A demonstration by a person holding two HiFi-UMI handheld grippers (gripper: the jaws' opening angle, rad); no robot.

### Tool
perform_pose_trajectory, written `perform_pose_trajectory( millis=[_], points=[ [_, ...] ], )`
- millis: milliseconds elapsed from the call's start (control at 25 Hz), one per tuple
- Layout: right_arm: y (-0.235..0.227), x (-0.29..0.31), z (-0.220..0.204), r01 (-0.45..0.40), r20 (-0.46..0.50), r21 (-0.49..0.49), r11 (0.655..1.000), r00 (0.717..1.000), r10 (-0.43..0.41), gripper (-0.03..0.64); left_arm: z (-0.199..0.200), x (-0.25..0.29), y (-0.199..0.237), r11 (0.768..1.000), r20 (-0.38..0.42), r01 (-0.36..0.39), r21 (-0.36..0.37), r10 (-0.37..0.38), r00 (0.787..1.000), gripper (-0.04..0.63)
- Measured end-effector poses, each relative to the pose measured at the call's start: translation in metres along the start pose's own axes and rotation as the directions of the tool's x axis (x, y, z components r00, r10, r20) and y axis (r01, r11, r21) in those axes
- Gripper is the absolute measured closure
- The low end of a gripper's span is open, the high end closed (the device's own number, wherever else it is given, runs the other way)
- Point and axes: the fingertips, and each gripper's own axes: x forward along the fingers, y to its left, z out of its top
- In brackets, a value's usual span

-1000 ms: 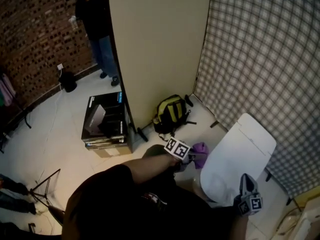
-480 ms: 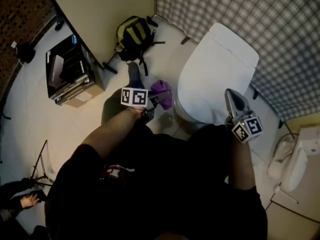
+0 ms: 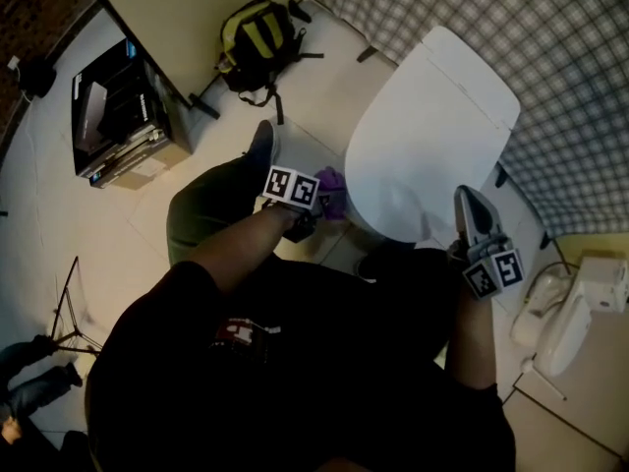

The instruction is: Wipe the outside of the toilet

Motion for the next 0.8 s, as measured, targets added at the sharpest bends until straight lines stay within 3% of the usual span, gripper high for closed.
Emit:
perform_pose_trajectory(
  millis=[80, 160, 280, 520, 600, 720, 800],
  points=[
    [-0.003, 0.002, -0.005, 0.007, -0.029, 0.009, 1.000, 1.000, -0.007, 0.611, -0.007, 0.003, 0.017, 1.000, -0.032, -0.012, -0.006, 0.012, 0.999, 0.488],
    [-0.008, 0.011, -0.010, 0.007, -0.053, 0.009, 1.000, 0.999, -0.006, 0.611, -0.009, 0.011, 0.048, 0.994, -0.070, -0.101, -0.029, 0.099, 0.993, 0.488],
    [-0.016, 0.027, -0.018, 0.009, -0.081, 0.017, 1.000, 0.997, -0.008, 0.611, -0.009, 0.028, 0.083, 0.984, -0.084, -0.168, -0.058, 0.163, 0.983, 0.495],
    [-0.025, 0.049, -0.024, 0.006, -0.144, 0.013, 1.000, 0.990, -0.004, 0.611, -0.018, 0.059, 0.155, 0.945, -0.155, -0.326, -0.026, 0.318, 0.935, 0.495],
    [-0.028, 0.054, -0.022, 0.006, -0.145, 0.013, 1.000, 0.989, -0.004, 0.611, -0.018, 0.061, 0.159, 0.949, -0.169, -0.316, -0.021, 0.308, 0.936, 0.494],
    [-0.024, 0.054, -0.019, -0.001, -0.130, 0.008, 1.000, 0.991, 0.002, 0.611, -0.032, 0.050, 0.132, 0.979, -0.224, -0.205, -0.012, 0.197, 0.954, 0.492],
    [-0.017, 0.052, -0.017, -0.012, -0.105, 0.004, 1.000, 0.994, 0.012, 0.611, -0.053, 0.038, 0.096, 0.992, -0.293, -0.125, -0.005, 0.118, 0.949, 0.492]
  ],
)
